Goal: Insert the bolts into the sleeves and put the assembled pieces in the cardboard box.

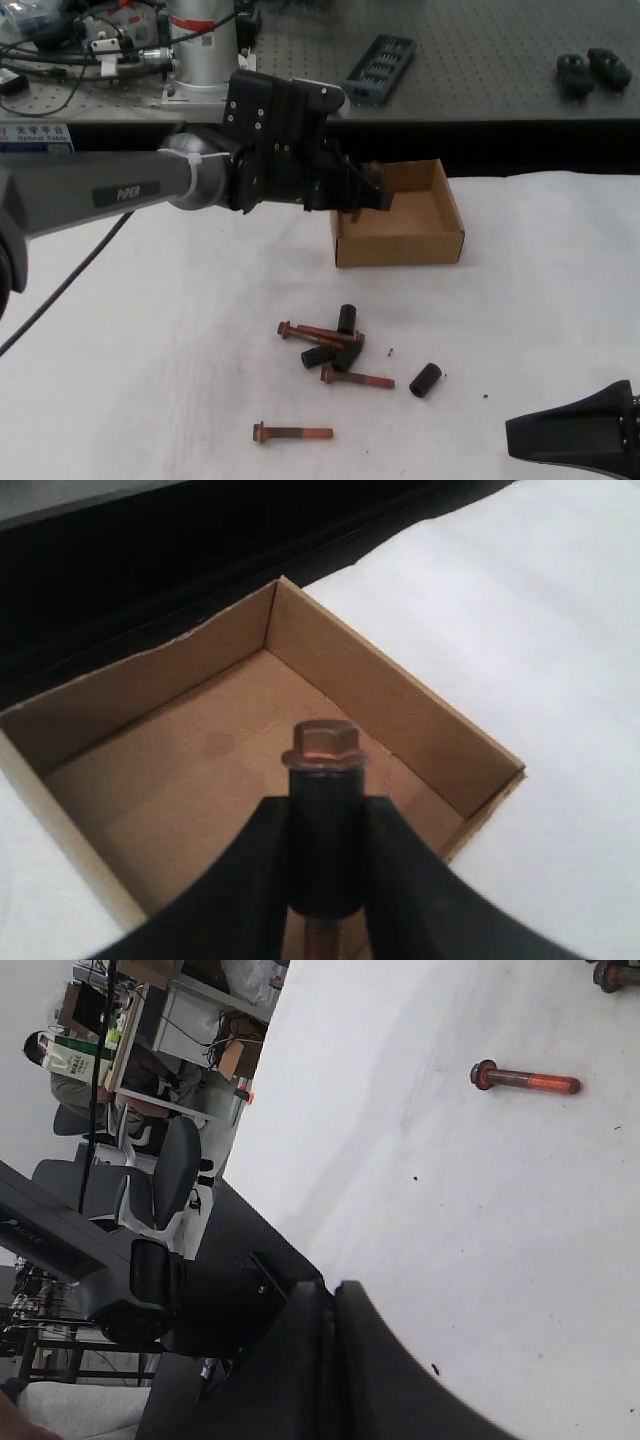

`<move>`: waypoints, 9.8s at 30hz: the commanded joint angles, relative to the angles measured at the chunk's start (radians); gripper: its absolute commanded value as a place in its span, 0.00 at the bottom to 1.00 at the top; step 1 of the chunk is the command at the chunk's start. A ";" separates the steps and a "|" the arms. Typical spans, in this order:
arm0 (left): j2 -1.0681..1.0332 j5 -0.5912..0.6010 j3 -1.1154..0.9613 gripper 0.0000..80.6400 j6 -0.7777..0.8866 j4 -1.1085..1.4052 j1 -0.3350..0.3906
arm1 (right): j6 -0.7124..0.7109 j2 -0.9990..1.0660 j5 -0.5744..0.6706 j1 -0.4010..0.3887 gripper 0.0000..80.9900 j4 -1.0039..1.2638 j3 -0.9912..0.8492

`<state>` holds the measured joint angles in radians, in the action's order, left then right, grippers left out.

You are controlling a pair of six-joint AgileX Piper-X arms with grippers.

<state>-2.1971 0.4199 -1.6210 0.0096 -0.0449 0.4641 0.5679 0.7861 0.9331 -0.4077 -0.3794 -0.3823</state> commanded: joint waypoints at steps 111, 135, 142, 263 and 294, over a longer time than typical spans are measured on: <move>1.330 -0.069 0.951 0.37 0.223 -0.165 -0.325 | -1.194 1.152 -0.803 -0.522 0.26 -0.543 -1.021; 1.461 -0.079 1.054 0.37 0.223 -0.132 -0.325 | -1.230 1.207 -0.810 -0.546 0.26 -0.485 -1.021; 1.475 -0.079 1.053 0.37 0.223 -0.132 -0.325 | -1.242 1.230 -0.804 -0.571 0.26 -0.478 -1.021; 0.037 -0.297 -0.024 0.40 -0.073 -0.711 0.341 | -0.605 0.019 -0.533 0.074 0.05 -0.018 -0.293; 0.033 -0.295 -0.024 0.36 -0.098 -0.754 0.386 | -0.605 0.019 -0.533 0.074 0.05 -0.002 -0.293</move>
<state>-2.1629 0.1304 -1.6337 -0.0818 -0.8069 0.8370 -0.0383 0.8150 0.3847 -0.3385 -0.3983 -0.6740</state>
